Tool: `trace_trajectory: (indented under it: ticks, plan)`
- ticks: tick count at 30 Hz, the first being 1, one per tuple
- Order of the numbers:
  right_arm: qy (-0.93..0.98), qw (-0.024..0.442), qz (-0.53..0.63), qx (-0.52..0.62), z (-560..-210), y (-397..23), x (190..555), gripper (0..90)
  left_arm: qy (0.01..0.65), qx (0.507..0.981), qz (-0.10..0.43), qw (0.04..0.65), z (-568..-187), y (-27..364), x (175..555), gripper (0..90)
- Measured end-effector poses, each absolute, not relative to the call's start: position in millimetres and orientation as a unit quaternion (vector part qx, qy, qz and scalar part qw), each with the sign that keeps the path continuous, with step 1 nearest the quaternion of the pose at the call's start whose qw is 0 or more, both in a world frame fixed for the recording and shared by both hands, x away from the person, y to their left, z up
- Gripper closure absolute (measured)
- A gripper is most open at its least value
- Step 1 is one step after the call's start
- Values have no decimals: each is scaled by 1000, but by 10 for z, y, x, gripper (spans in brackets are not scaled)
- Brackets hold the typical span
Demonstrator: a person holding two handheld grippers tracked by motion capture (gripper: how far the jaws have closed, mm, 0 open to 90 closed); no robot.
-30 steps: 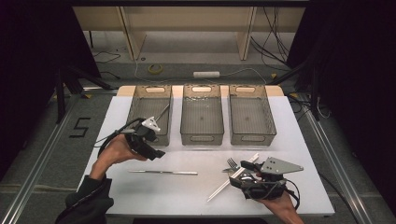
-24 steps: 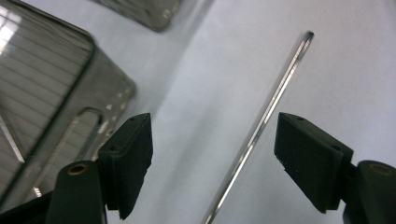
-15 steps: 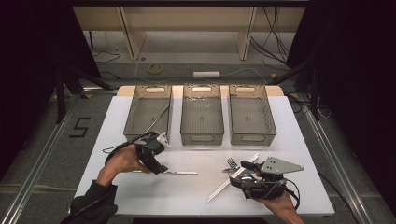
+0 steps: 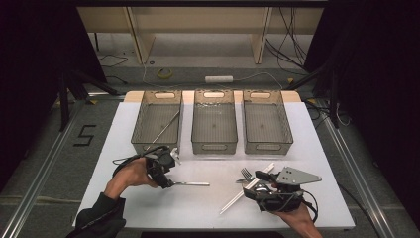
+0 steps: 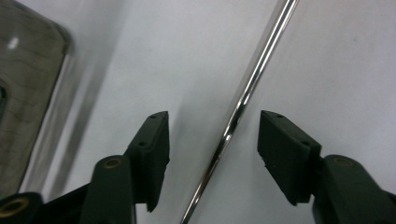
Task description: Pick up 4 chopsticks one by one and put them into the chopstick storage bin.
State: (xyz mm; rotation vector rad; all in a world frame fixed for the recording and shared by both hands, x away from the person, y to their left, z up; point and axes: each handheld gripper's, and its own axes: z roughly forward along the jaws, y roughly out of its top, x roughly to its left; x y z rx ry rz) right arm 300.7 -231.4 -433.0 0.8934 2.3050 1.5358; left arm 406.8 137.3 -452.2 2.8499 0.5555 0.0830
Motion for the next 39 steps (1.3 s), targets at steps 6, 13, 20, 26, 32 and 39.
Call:
trace_trajectory:
  ticks: [6,13,20,26,32,39]
  plan:
    - [788,115,523,304,-4333,-2308,3008,274,182,977,20,108,-4560,1363,4066,565]
    - [788,115,523,305,-4333,-2307,3008,274,173,979,14,108,-4573,1351,4063,637]
    - [788,114,523,304,-4335,-2306,3009,274,155,983,12,96,-4600,1340,4052,699]
    - [789,113,522,304,-4340,-2296,3010,274,139,986,15,91,-4601,1319,4036,764]
    - [789,113,522,304,-4339,-2296,3008,274,118,989,15,89,-4602,1312,4023,798]
    - [790,113,520,304,-4339,-2296,3009,274,97,991,15,93,-4605,1317,4014,829]
